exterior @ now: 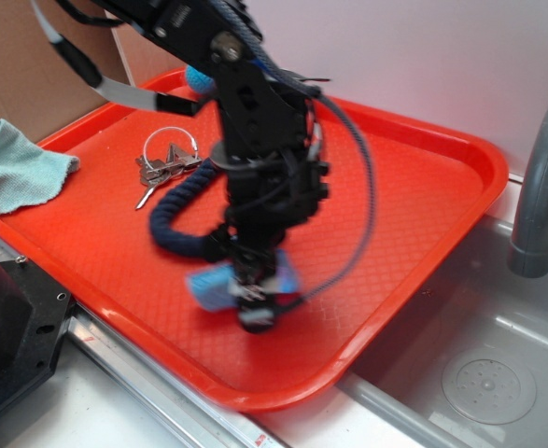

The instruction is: Grab the blue sponge.

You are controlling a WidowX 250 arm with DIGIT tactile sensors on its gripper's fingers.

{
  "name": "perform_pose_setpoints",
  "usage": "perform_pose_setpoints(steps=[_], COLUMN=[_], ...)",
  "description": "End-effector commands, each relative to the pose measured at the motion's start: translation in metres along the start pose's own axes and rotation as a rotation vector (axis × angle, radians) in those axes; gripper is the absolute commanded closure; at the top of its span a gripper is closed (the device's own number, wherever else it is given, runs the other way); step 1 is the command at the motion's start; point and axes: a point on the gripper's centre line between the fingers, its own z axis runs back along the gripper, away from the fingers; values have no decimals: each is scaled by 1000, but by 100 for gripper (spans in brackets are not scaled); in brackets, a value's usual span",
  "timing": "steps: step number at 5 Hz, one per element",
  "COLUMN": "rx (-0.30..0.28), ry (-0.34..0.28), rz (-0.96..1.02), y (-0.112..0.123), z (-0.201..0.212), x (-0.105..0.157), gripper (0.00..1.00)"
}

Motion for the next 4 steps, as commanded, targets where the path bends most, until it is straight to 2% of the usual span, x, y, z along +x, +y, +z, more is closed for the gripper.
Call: perform_pose_setpoints(steps=[1, 2, 3, 4], rx=[66, 64, 41, 20], ry=[14, -16, -78, -156], rz=[362, 603, 662, 653], y=[39, 63, 75, 77], z=[92, 139, 182, 208], x=[-41, -66, -78, -84], gripper=[100, 100, 100, 100])
